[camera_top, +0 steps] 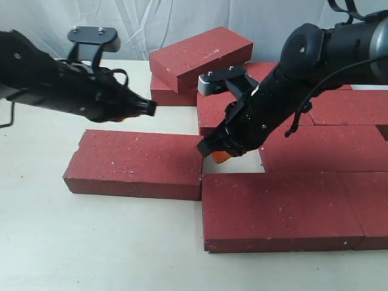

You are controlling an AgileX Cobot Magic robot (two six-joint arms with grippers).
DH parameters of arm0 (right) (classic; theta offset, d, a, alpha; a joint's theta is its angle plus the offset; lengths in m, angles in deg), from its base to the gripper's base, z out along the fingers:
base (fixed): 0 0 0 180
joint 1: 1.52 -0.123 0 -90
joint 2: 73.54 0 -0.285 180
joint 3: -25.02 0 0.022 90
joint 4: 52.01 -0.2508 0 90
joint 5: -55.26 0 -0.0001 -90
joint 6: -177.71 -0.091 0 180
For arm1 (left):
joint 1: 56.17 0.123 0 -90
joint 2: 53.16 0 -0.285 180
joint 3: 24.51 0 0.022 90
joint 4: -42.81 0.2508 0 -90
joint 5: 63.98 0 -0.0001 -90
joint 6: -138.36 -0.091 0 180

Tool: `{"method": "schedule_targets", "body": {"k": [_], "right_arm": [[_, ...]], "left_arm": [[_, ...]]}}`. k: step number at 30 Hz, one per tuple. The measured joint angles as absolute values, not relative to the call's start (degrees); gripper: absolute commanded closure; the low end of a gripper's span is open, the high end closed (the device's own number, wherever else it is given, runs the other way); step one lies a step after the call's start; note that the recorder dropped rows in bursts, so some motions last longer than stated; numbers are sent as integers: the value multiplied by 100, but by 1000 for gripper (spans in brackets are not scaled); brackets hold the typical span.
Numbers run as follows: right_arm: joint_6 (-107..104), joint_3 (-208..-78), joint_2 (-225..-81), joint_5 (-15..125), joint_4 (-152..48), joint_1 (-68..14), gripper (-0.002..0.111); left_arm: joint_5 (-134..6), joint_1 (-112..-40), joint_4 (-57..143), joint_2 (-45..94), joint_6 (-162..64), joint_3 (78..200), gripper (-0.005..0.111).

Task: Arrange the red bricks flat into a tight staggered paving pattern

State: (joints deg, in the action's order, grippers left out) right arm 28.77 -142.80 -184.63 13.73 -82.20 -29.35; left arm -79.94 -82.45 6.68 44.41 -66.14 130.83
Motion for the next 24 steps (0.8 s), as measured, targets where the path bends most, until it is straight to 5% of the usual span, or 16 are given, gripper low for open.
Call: {"method": "schedule_targets", "body": {"k": [12, 24], "right_arm": [[3221, -14171, -18568, 1472, -8256, -4180, 109], [2508, -14391, -19292, 2257, -7438, -4487, 109]], "left_arm": [[-8159, -6704, 923, 4330, -6602, 12427, 107], [-7947, -6488, 913, 4467, -6602, 12249, 107]]}}
